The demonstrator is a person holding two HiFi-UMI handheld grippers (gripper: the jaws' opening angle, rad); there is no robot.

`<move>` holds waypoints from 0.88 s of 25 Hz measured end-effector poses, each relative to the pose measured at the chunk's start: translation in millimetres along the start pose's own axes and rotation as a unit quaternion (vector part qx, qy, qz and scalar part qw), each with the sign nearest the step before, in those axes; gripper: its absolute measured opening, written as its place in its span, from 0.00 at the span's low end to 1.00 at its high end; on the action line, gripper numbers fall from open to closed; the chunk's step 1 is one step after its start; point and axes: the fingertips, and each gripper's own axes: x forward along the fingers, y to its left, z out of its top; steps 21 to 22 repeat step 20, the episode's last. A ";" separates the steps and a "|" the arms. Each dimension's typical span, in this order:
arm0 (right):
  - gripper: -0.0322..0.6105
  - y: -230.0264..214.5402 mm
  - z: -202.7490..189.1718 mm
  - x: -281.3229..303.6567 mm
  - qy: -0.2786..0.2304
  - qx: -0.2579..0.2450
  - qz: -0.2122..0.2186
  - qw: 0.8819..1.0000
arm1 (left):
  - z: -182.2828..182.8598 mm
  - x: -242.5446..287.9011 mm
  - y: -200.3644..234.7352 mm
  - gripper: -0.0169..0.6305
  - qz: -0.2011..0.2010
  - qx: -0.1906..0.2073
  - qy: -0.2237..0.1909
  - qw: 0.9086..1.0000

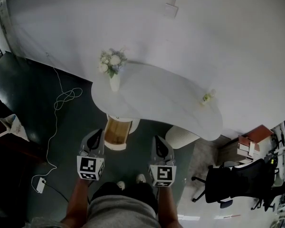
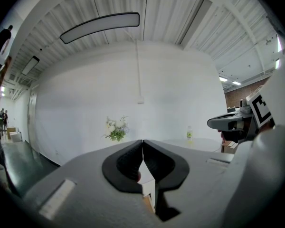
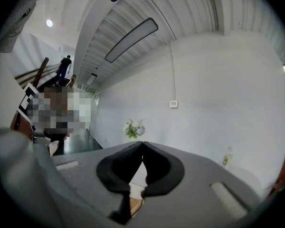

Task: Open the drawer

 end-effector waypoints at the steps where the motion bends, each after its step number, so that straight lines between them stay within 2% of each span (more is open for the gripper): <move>1: 0.05 0.2 -0.1 -0.7 0.000 -0.001 0.000 1.000 | 0.4 -0.7 -0.3 0.05 0.000 0.000 0.000 1.000; 22: 0.05 -0.5 -2.9 -13.3 0.002 0.001 -0.003 1.000 | -2.4 -6.6 -9.9 0.04 -0.008 0.003 0.004 1.000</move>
